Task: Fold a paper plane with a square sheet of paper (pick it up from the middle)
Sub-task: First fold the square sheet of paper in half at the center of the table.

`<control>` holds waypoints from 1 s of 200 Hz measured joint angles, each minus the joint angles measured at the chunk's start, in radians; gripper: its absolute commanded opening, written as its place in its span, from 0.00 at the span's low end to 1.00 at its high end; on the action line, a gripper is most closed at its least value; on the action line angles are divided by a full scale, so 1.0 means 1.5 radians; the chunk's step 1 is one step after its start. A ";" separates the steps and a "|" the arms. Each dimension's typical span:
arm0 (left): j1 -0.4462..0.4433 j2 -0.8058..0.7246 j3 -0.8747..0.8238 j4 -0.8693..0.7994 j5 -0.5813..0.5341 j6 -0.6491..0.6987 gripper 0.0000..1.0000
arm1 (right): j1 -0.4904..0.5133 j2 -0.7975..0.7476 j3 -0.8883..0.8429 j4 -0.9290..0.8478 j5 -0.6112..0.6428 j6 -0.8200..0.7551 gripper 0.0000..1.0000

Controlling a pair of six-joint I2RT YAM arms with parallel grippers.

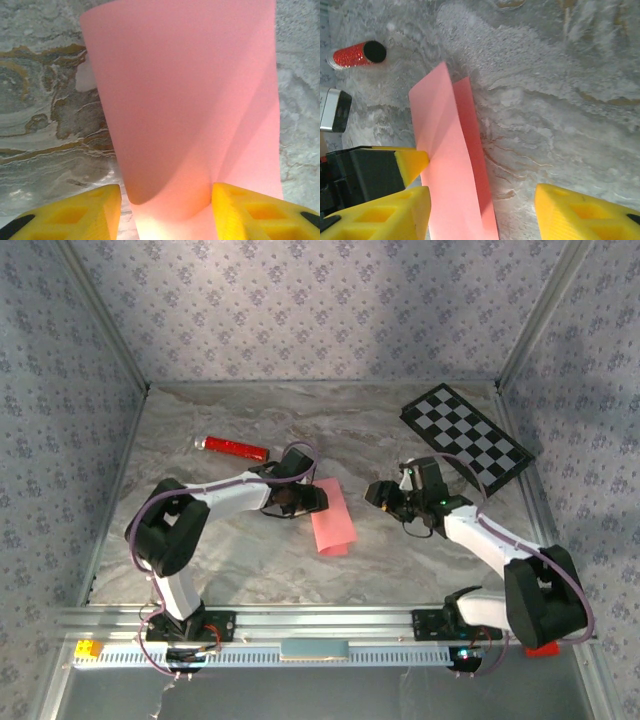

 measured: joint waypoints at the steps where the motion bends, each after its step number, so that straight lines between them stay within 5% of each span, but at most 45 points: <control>1: 0.000 0.000 0.000 -0.001 0.000 0.000 0.50 | 0.001 0.001 0.001 0.000 0.000 0.000 0.55; 200: 0.000 0.031 0.032 -0.085 -0.031 0.053 0.48 | 0.067 0.102 0.040 0.020 -0.024 -0.014 0.49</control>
